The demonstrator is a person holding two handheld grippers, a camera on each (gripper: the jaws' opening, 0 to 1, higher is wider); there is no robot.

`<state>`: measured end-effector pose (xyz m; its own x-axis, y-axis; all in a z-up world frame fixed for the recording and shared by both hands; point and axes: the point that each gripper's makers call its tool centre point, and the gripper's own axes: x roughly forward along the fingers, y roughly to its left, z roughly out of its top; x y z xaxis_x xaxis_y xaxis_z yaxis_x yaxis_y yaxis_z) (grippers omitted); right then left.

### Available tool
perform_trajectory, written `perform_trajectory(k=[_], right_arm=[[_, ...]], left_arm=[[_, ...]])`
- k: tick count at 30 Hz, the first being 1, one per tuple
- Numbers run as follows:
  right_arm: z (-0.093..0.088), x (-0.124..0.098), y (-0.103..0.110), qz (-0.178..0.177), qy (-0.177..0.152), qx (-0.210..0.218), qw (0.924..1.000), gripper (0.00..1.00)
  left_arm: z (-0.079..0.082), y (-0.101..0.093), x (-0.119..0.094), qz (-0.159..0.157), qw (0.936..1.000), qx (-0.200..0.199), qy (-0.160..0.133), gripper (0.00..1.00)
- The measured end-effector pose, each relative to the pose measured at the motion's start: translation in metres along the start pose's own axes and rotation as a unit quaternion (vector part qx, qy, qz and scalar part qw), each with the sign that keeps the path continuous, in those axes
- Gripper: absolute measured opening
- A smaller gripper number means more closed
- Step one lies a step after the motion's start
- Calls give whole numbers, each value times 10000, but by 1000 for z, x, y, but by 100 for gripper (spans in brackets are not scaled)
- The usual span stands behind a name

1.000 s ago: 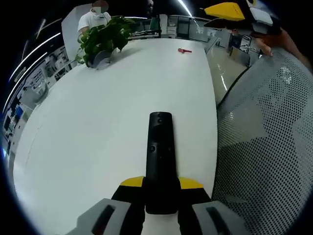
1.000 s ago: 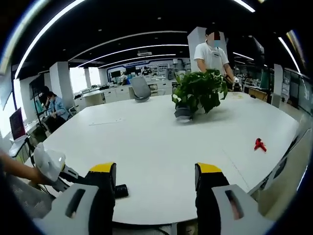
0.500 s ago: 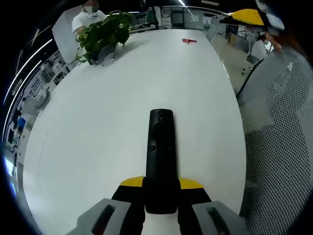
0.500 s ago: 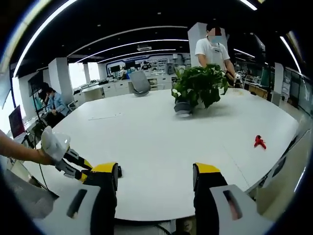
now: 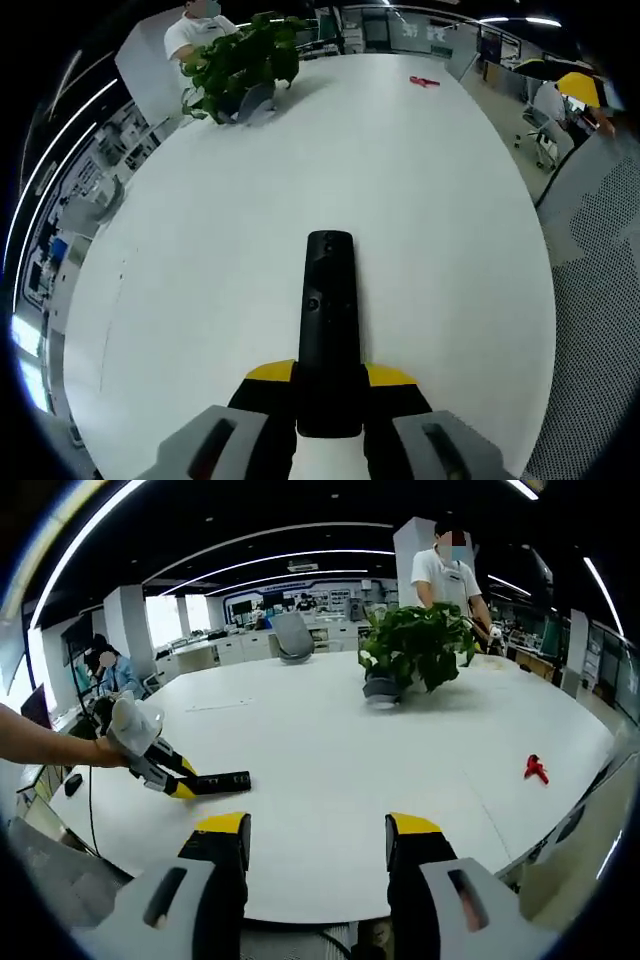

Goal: Press the specified remote control buttons in sequence, fully releasing each button before pressing the next.

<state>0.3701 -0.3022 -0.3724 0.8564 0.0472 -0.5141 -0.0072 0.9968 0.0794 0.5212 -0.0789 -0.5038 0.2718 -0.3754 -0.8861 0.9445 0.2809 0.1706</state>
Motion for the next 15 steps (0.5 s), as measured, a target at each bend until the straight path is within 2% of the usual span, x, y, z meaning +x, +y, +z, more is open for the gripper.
perform_trajectory(k=[7, 15], right_arm=[[-1, 0, -1, -28, 29, 18, 10000, 56], [-3, 1, -2, -50, 91, 18, 9999, 55]], left_arm=[[7, 26, 4, 87, 9998, 148, 86, 23], [22, 57, 8, 217, 9990, 374, 125, 23]])
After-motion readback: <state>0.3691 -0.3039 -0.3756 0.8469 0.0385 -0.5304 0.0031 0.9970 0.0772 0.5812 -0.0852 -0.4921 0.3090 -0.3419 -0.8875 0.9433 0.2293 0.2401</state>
